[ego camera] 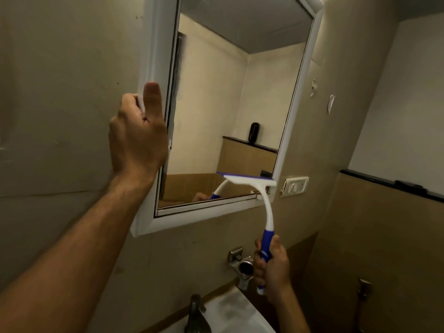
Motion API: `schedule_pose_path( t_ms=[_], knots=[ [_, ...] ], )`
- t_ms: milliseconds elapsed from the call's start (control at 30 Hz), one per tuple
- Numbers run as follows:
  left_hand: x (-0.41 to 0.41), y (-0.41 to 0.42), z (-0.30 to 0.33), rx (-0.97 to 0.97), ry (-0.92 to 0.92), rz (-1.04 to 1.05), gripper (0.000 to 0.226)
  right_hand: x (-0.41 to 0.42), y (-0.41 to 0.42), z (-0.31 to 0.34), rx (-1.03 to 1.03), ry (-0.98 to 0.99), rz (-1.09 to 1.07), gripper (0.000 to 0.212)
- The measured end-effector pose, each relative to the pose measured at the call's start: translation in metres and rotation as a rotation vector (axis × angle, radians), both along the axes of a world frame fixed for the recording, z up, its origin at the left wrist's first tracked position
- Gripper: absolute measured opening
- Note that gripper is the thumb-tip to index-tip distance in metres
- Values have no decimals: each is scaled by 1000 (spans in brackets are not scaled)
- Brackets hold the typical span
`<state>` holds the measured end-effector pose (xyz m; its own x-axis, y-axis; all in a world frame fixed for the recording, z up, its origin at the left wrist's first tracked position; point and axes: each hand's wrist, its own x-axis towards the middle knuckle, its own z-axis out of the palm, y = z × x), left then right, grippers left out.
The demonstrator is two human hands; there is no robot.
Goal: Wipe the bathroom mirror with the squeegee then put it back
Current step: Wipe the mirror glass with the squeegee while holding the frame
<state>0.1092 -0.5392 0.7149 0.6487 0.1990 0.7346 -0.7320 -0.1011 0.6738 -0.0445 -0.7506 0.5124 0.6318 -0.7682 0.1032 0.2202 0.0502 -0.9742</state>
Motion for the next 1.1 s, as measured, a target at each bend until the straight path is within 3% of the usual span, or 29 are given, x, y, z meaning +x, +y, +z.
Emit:
schedule_pose_path(
  t_ms=[300,567,667,867,1100],
  knots=[
    [6,1,-3,-5,-23,-31,49,24,-16,86,-84,-178,49,53],
    [6,0,-2,-6,-20,-41,46,1,0,-25,-34,-1,6,65],
    [6,0,-2,-13,-20,-44,45,-9,1,-16,-87,43,-1,64],
    [5,1,-2,3,-10,-37,42,8,0,60,-134,-96,72,54],
    [11,-1,-4,-20,-17,-50,46,-6,16,-11,-55,13,35,63]
  ],
)
